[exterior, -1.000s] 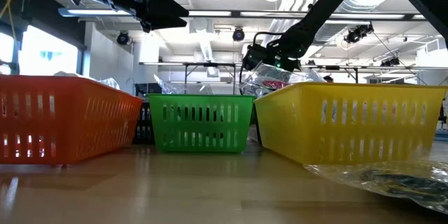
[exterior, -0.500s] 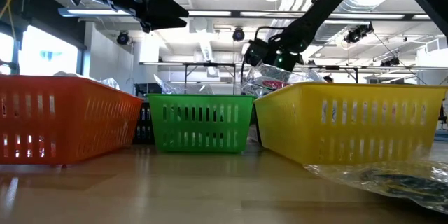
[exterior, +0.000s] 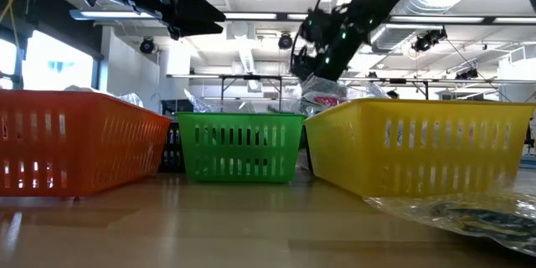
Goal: Pick & Place Travel size toiletries
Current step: Put the blue razor into the left black bin
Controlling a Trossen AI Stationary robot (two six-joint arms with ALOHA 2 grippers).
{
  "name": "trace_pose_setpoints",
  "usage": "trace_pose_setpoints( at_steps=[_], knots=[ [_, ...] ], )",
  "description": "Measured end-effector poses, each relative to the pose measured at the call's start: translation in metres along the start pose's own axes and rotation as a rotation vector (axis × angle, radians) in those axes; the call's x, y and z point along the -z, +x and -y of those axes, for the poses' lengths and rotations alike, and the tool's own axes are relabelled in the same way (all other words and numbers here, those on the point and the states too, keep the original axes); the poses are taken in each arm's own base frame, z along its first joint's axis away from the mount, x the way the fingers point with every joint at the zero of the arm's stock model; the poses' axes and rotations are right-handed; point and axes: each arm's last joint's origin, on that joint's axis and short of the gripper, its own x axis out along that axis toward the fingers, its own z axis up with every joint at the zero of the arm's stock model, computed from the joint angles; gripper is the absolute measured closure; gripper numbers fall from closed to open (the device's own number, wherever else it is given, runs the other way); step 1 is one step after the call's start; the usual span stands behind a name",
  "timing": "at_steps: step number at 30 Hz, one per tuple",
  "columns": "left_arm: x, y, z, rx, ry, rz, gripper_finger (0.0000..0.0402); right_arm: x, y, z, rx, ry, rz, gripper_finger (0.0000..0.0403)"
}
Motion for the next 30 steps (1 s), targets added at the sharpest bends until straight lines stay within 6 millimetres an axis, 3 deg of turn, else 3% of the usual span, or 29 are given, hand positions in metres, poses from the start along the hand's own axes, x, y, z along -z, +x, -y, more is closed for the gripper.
trace_pose_setpoints(
  at_steps=[10,19,25,30],
  knots=[
    [0.001,0.0,0.0,-0.001,0.001,-0.009,0.0162,-0.016,-0.071,-0.016,-0.023,-0.083,0.14,0.0371],
    [0.002,0.0,0.0,-0.001,0.001,-0.02,0.0162,-0.01,-0.126,-0.014,-0.02,-0.105,0.148,0.0371],
    [0.002,0.0,0.0,-0.001,0.001,-0.019,0.0162,-0.006,-0.149,-0.017,0.044,-0.111,0.185,0.0373],
    [0.002,0.0,0.0,0.0,0.001,-0.019,0.0162,0.011,-0.151,-0.019,0.051,-0.099,0.184,0.0376]
  ],
)
